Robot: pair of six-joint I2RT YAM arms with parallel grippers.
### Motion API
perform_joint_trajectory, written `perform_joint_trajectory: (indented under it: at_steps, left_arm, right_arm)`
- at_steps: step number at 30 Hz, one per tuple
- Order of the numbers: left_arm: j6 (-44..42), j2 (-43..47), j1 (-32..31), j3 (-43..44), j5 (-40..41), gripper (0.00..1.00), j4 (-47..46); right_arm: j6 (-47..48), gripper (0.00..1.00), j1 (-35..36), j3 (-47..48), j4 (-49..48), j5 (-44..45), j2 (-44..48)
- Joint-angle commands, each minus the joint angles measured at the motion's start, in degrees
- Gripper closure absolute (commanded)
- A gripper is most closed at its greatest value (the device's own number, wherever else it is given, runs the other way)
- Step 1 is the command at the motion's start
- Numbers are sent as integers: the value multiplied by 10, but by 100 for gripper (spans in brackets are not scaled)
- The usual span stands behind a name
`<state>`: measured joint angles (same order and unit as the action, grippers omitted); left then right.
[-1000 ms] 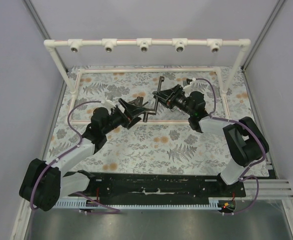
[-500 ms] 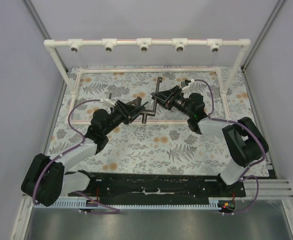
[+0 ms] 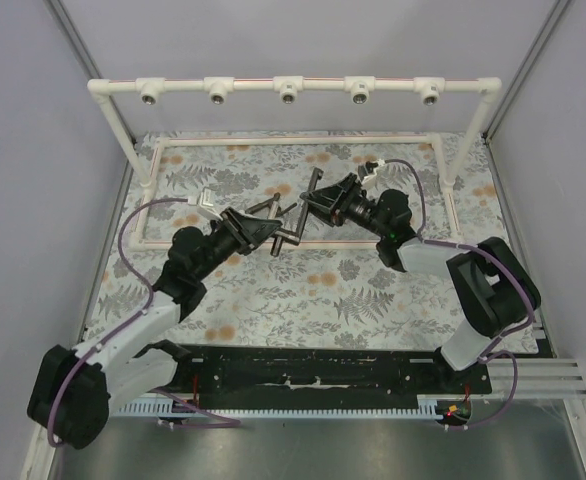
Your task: Install the water faucets
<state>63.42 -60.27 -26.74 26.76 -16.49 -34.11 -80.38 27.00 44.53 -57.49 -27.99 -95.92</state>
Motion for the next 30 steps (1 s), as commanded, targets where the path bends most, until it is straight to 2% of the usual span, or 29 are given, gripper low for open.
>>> perform_joint_trajectory:
  at_steps: [1,4,9,12,15,21,26,30]
  left_arm:
    - [-221,105,3,52,42,98,135]
    - [-337,153,4,96,55,98,262]
    - [-492,172,4,174,6,98,420]
    - [-554,169,5,219,-43,98,478]
    - [-595,159,3,259,-109,98,513]
    - [-633,137,4,315,-222,98,535]
    - [-633,116,4,341,-288,98,526]
    - [-599,108,3,340,-322,98,481]
  right_arm:
    - [83,36,-12,-9,43,-59,57]
    - [183,28,-27,-11,164,-81,117]
    - [477,19,-30,45,476,-73,243]
    - [634,16,-30,80,591,-93,288]
    - [690,17,-27,83,580,-151,317]
    - [688,14,10,77,407,-218,313]
    - [720,14,51,109,374,-249,283]
    - [747,14,83,124,366,-265,253]
